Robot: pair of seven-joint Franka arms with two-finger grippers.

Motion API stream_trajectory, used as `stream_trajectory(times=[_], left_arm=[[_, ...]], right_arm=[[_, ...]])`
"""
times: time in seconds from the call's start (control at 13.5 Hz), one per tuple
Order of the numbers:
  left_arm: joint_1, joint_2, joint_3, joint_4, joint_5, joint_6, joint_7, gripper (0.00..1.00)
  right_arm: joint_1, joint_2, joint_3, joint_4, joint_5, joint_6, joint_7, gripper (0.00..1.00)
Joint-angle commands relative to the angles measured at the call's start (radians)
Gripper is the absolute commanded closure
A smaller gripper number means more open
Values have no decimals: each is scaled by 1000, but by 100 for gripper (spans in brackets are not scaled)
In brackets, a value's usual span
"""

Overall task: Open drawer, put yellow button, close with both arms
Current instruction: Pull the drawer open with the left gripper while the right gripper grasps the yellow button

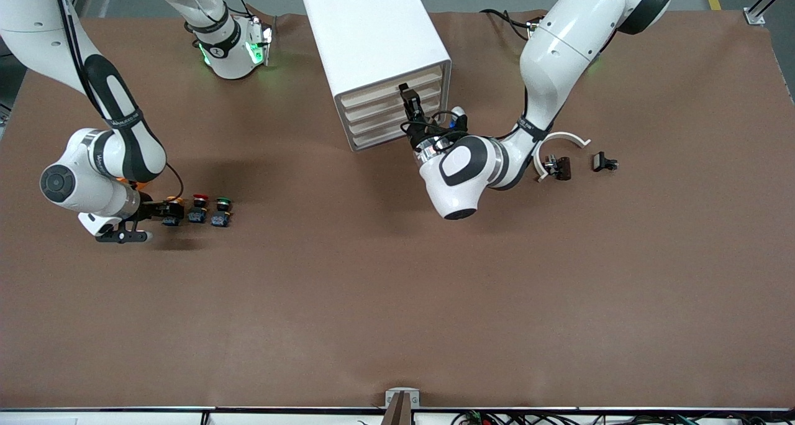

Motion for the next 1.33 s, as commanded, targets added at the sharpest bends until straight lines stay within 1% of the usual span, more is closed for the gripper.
stream_trajectory(times=[0.0,0.22,0.37,0.52,0.67,0.96,1.04,1.11,1.19,1.26], left_arm=[[7,17,51,25,-5,3,-29,100],[43,17,59,71,-7,3,-55,100],[78,16,59,87,-8,3,-55,100],[110,16,59,105,-19,5,-55,100],[144,17,59,116,-36,11,-52,100],[191,17,59,134,-47,51,-46,100],[195,16,59,139,-51,58,-48,100],[195,16,62,147,-53,61,-45,70],[195,16,62,157,-53,63,-43,20],[196,14,62,170,-51,63,-48,0]], right_arm=[[-20,10,16,-7,-12,4,-7,34],[-13,10,16,-7,-12,-2,-7,56],[-10,7,18,-6,-12,-22,-7,67],[-3,-6,20,11,-12,-82,-6,68],[8,-45,23,51,-12,-184,0,68],[51,-136,23,163,-12,-444,20,69],[65,-157,23,205,-12,-535,46,69],[89,-173,23,250,-12,-632,88,69],[112,-185,23,288,-12,-713,132,69],[135,-200,24,325,-12,-793,184,69]])
